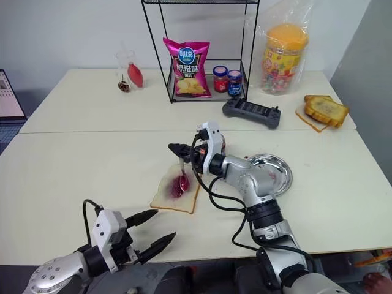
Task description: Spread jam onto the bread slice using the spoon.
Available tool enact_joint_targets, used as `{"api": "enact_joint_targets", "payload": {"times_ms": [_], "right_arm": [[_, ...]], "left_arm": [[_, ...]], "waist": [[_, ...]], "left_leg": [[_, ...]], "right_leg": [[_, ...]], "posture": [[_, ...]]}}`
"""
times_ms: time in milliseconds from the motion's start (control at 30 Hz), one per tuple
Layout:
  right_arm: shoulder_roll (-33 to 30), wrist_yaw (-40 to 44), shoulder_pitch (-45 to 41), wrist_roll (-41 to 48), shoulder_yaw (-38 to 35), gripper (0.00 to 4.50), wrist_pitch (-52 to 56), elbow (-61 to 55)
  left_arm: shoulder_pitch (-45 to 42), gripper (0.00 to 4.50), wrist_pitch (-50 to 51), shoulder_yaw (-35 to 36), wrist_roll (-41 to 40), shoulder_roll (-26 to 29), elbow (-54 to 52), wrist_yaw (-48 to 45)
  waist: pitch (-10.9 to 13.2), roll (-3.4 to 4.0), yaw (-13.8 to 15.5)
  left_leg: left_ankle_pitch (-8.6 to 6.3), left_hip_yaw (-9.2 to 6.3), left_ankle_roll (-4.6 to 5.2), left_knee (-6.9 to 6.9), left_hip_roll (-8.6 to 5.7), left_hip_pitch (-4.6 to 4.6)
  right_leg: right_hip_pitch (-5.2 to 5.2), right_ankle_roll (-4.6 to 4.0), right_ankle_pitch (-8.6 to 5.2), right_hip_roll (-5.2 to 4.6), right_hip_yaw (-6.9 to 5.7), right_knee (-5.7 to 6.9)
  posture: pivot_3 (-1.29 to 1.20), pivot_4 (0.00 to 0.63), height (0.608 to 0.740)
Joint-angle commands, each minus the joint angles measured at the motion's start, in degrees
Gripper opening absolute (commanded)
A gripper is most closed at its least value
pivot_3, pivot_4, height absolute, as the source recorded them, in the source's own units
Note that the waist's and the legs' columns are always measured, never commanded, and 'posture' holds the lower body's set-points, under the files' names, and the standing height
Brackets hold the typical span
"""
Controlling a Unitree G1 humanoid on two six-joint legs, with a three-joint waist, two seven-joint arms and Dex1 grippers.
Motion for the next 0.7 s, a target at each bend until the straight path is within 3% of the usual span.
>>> {"api": "enact_joint_targets", "payload": {"times_ms": [33, 433, 700], "right_arm": [[2.71, -1.21, -1.21, -0.50, -0.83, 0.04, -2.78, 1.86], [-0.92, 3.39, -2.36, -5.47, 2.70, 0.04, -5.59, 5.58], [-5.87, 7.32, -3.57, -5.27, 3.02, 0.04, -4.31, 3.70]], "left_arm": [[1.18, 4.50, -2.40, 0.06, 0.96, -0.92, -1.73, 0.30], [2.89, 4.50, -3.85, -0.08, 2.31, -2.31, -1.83, 1.21], [1.45, 4.50, -10.88, -2.93, 5.17, -3.45, 6.99, -2.37]], "waist": [[0.00, 0.00, 0.06], [-0.01, -0.01, 0.19], [-0.01, -0.02, 0.35]], "left_leg": [[0.00, 0.00, 0.00, 0.01, 0.00, 0.00], [0.00, 0.01, 0.00, 0.01, -0.01, 0.01], [0.00, 0.02, 0.00, 0.07, -0.06, 0.01]], "right_leg": [[0.01, 0.00, 0.00, 0.00, 0.00, 0.00], [0.02, 0.00, 0.00, -0.03, 0.01, 0.00], [0.05, -0.05, -0.03, -0.07, 0.03, -0.01]], "posture": [[0.00, 0.150, 0.740], [0.00, 0.150, 0.740], [0.00, 0.150, 0.740]]}}
